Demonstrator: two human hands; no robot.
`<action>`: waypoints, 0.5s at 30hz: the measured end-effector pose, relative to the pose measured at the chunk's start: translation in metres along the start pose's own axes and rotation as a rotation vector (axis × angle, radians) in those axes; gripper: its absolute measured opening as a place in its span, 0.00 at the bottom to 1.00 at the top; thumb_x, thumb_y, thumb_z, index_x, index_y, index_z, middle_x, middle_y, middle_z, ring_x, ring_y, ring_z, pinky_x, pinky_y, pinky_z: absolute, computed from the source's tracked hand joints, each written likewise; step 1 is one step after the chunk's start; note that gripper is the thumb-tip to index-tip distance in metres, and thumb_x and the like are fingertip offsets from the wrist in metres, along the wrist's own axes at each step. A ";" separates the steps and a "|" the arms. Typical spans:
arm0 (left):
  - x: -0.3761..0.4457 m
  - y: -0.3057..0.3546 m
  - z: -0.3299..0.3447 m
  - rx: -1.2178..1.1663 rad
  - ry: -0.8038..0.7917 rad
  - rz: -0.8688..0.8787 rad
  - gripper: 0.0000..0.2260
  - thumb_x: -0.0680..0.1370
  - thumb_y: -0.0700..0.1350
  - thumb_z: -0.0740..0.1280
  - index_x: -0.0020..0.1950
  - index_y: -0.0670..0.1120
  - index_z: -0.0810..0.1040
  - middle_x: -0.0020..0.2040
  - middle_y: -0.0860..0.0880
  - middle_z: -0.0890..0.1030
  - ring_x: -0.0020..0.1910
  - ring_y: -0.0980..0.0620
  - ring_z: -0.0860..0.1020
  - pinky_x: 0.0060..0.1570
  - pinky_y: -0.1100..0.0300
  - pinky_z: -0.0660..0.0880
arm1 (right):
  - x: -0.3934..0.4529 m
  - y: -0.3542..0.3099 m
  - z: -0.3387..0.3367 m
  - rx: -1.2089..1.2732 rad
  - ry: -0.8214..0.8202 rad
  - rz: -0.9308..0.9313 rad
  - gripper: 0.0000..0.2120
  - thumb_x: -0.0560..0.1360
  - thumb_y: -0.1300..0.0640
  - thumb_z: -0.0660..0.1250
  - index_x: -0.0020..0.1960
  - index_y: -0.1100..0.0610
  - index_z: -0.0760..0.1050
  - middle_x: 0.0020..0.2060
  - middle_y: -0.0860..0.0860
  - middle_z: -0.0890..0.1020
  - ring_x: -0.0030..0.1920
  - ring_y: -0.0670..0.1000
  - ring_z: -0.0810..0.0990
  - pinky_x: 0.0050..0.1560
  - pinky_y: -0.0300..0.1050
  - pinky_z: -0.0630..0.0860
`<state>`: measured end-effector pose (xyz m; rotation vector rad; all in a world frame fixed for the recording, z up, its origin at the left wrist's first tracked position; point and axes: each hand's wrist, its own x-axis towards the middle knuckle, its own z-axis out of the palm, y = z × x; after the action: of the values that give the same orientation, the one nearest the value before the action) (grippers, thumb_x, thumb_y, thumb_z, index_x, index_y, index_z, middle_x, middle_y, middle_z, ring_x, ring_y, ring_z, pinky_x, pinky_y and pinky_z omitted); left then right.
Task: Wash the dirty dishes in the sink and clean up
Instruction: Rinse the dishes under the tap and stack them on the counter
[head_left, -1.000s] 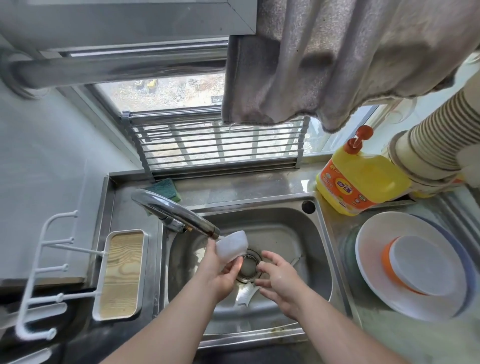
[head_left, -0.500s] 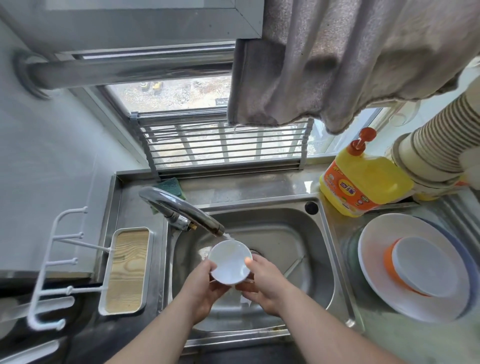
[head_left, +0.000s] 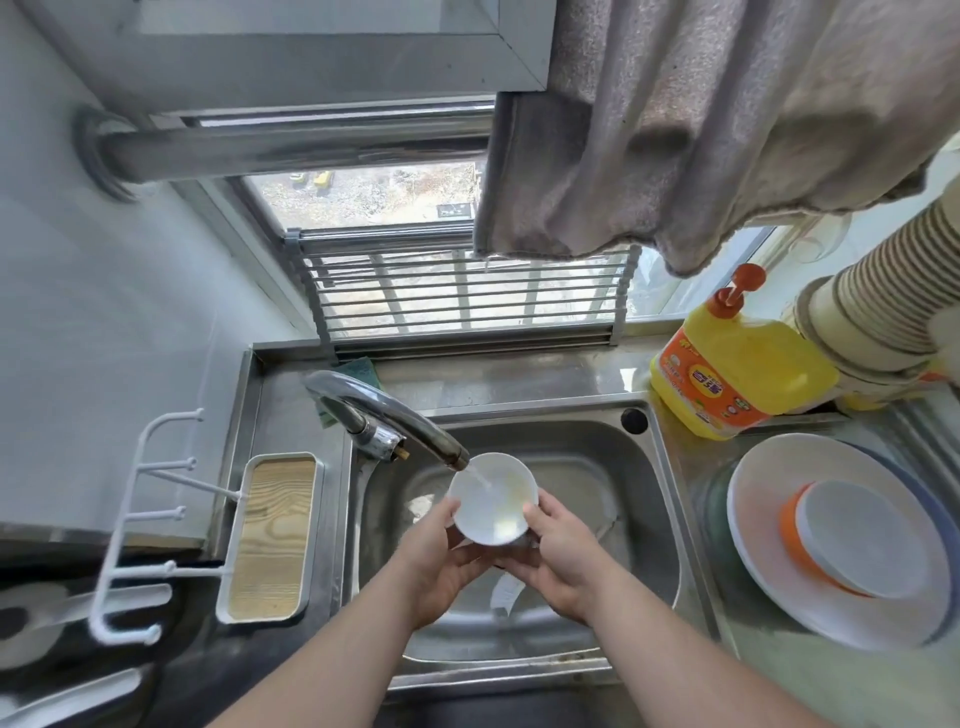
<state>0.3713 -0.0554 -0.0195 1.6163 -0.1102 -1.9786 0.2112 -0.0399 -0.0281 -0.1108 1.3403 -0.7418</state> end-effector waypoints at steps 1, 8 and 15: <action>-0.002 0.000 -0.006 -0.007 0.019 0.006 0.16 0.86 0.51 0.61 0.65 0.40 0.78 0.54 0.38 0.85 0.50 0.39 0.85 0.54 0.45 0.82 | -0.001 0.007 0.007 -0.008 -0.019 0.012 0.13 0.87 0.54 0.59 0.67 0.44 0.78 0.62 0.56 0.84 0.54 0.58 0.86 0.56 0.56 0.81; 0.001 -0.029 -0.015 0.116 0.006 -0.159 0.24 0.87 0.61 0.56 0.67 0.44 0.79 0.55 0.40 0.87 0.55 0.38 0.84 0.58 0.46 0.79 | -0.017 0.037 -0.008 0.017 0.075 0.060 0.12 0.87 0.54 0.59 0.67 0.46 0.76 0.62 0.55 0.83 0.46 0.59 0.87 0.57 0.56 0.78; -0.005 0.000 0.020 0.060 -0.014 -0.013 0.25 0.87 0.60 0.54 0.62 0.43 0.80 0.51 0.40 0.87 0.53 0.40 0.85 0.56 0.46 0.80 | -0.016 -0.006 0.009 0.123 0.082 -0.081 0.12 0.88 0.54 0.58 0.68 0.46 0.74 0.60 0.58 0.82 0.52 0.59 0.84 0.51 0.55 0.82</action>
<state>0.3535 -0.0590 -0.0096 1.6445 -0.1664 -2.0142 0.2167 -0.0386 -0.0091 -0.0372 1.3712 -0.9034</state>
